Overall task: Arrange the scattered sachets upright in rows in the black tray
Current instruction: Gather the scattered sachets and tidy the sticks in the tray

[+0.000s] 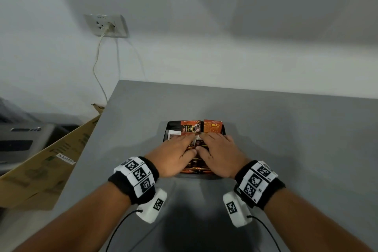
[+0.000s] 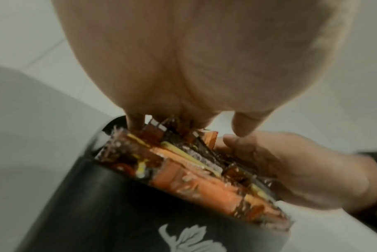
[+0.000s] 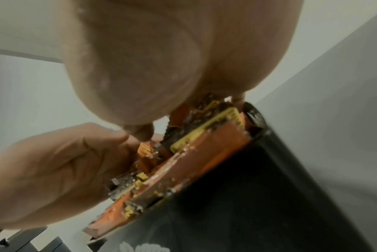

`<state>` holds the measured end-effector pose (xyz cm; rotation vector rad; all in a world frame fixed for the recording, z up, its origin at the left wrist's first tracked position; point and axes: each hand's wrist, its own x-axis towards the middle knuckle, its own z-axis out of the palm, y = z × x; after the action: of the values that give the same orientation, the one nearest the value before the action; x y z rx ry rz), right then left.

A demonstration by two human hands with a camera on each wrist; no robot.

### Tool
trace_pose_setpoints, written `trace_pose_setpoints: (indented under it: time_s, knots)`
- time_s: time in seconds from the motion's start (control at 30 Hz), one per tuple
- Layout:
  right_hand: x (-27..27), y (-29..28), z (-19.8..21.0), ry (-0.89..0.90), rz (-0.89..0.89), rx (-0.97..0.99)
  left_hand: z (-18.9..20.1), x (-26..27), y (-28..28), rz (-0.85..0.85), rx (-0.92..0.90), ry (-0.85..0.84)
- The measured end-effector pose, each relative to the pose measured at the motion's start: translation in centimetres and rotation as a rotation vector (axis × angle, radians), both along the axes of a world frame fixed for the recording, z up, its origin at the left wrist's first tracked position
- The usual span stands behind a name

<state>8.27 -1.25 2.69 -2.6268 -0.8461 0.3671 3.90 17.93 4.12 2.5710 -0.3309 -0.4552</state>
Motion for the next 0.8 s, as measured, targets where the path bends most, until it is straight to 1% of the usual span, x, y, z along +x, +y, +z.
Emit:
trace_pose_setpoints:
  time_s: [0.03, 0.07, 0.13, 0.2, 0.3, 0.37, 0.4, 0.47, 0.57, 0.67, 0.8]
  knots:
    - [0.1, -0.1, -0.1, -0.014, -0.018, 0.012, 0.2, 0.2, 0.1, 0.032, -0.084, -0.005]
    - [0.2, -0.2, -0.2, -0.036, -0.038, 0.001, 0.3, 0.6, 0.2, 0.065, -0.131, -0.027]
    - [0.4, -0.1, -0.5, -0.086, -0.057, -0.055, 0.3, 1.4, 0.3, 0.091, -0.114, -0.087]
    - [0.4, 0.1, -0.7, -0.144, -0.076, -0.083, 0.0, 1.7, 0.1, 0.069, -0.091, -0.107]
    - [0.6, 0.1, -0.7, -0.157, -0.159, 0.004, -0.3, 2.0, -0.2, 0.068, -0.139, -0.098]
    - [0.6, 0.0, -0.6, -0.133, -0.201, 0.05, -0.5, 2.6, -0.1, 0.122, -0.187, -0.088]
    - [0.6, -0.1, -0.5, -0.115, -0.209, 0.041, -0.6, 3.0, 0.0, 0.146, -0.2, -0.108]
    - [0.8, -0.2, -0.3, -0.064, -0.214, 0.0, -0.8, 3.9, 0.0, 0.174, -0.158, -0.166]
    - [1.3, -0.1, -0.1, -0.023, -0.208, -0.029, -0.6, 5.0, -0.2, 0.156, -0.017, -0.191]
    - [1.5, -0.2, -0.1, -0.083, -0.215, -0.004, -0.1, 5.7, -0.4, 0.161, 0.035, -0.155]
    - [1.1, -0.9, 0.1, -0.188, -0.17, -0.009, 0.0, 6.0, -0.2, 0.162, 0.082, -0.174]
